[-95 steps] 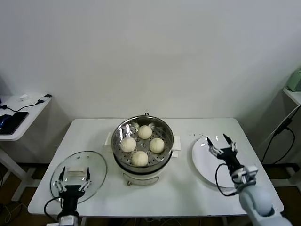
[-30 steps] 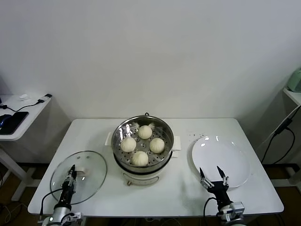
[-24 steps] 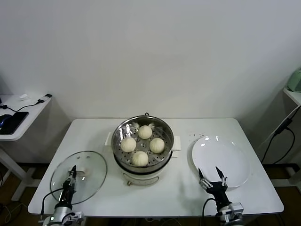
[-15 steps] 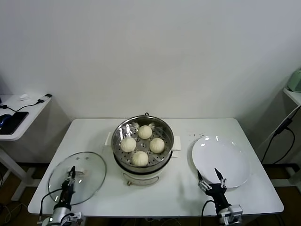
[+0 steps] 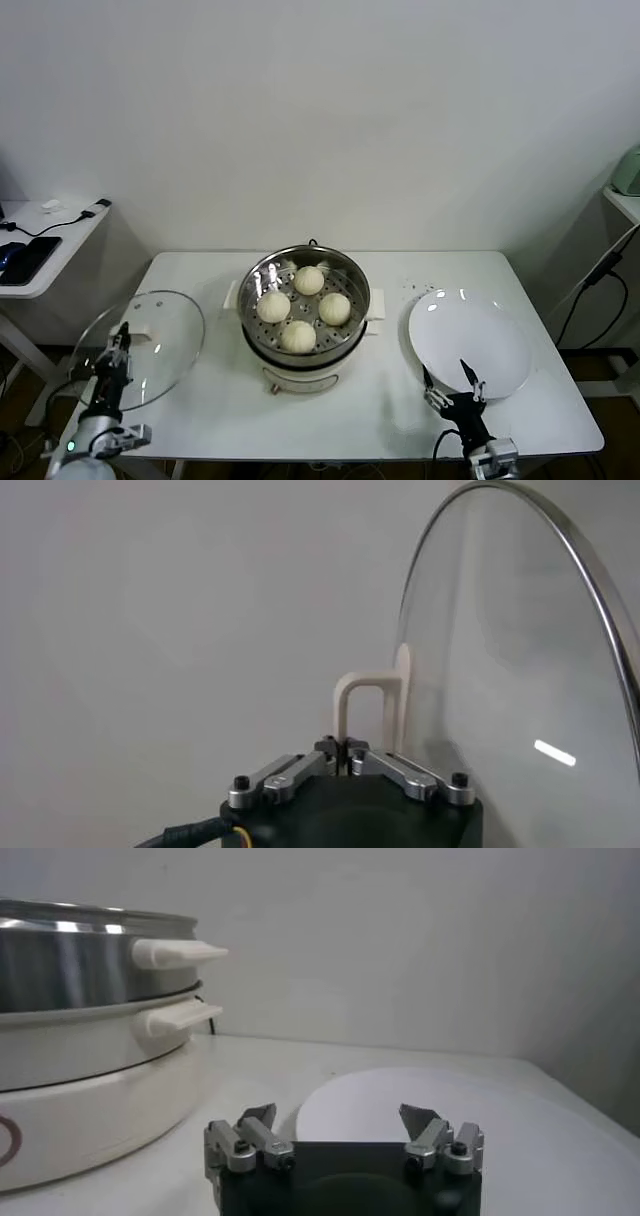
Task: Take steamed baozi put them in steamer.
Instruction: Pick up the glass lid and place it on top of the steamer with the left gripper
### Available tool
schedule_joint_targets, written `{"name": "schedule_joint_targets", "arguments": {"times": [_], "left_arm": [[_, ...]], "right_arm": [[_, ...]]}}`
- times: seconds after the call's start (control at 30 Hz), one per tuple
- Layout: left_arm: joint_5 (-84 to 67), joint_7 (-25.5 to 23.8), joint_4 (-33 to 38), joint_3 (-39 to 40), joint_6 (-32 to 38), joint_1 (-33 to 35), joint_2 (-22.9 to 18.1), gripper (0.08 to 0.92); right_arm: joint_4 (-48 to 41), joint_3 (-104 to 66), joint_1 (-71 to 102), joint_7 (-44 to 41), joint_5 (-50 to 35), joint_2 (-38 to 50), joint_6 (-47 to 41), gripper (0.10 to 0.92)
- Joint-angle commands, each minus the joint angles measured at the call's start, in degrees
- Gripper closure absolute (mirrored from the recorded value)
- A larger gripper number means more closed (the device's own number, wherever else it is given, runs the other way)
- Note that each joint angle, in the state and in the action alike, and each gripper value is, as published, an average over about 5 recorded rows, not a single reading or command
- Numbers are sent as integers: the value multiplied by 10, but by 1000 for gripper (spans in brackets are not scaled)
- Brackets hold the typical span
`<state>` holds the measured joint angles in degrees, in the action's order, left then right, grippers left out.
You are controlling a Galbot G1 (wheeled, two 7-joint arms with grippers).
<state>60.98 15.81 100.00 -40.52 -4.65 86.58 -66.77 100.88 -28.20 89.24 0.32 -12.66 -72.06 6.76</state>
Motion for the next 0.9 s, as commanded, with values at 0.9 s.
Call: {"name": "schedule_joint_targets", "arguments": {"times": [0.9], "left_arm": [[254,-328,156,459,-391,-273,-141,867]], "right_arm": [[34,-35,53,31,39,-14,35,202]]}}
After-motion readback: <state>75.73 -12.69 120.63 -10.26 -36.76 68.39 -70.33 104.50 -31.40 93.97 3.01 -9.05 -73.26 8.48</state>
